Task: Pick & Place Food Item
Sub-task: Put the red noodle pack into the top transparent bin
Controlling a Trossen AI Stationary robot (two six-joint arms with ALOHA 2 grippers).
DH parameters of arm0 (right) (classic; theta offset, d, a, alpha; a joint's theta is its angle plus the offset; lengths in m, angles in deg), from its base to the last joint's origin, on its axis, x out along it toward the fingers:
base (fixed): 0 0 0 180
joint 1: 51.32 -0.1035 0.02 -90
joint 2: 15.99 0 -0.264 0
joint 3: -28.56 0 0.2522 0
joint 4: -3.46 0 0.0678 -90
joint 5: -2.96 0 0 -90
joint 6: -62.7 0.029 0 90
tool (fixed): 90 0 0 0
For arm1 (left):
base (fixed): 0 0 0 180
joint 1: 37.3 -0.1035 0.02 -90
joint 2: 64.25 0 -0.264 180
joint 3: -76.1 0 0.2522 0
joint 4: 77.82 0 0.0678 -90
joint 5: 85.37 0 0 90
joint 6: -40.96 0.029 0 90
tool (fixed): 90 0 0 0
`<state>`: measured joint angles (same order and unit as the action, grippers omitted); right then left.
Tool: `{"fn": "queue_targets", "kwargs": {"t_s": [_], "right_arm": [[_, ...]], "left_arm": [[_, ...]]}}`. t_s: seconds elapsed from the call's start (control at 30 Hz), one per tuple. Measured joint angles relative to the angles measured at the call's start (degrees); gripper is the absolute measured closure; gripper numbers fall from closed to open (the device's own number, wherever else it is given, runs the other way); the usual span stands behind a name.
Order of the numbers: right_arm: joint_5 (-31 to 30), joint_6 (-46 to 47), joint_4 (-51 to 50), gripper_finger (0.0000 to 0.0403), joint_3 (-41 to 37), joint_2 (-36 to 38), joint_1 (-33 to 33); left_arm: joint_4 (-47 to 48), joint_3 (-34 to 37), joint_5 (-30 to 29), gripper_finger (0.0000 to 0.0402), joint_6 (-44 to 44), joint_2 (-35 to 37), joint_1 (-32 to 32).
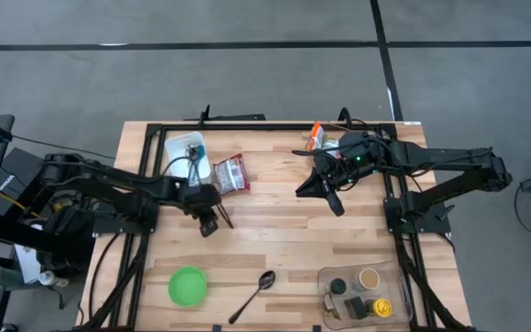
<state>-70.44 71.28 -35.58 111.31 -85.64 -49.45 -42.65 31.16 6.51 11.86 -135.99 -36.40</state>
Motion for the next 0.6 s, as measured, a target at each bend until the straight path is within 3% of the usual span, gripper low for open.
{"fn": "queue_targets", "kwargs": {"t_s": [0.13, 0.27, 0.43, 0.6], "right_arm": [[0.00, -0.03, -0.02, 0.0363, 0.00, 0.00, 0.02], [-0.02, -0.04, -0.02, 0.0363, 0.00, 0.00, 0.02], [-0.04, -0.04, -0.02, 0.0363, 0.00, 0.00, 0.02], [-0.04, -0.04, -0.02, 0.0363, 0.00, 0.02, 0.02]], "left_arm": [[-5.68, 0.00, -2.01, 0.0401, 0.10, 5.45, 1.54], [-12.41, 0.00, -9.25, 0.0401, 2.22, 10.84, 1.63], [-19.95, 0.00, -20.22, 0.0401, 10.31, 15.35, 0.89], [-29.34, -0.04, -22.40, 0.0401, 20.17, 15.88, -1.58]]}}
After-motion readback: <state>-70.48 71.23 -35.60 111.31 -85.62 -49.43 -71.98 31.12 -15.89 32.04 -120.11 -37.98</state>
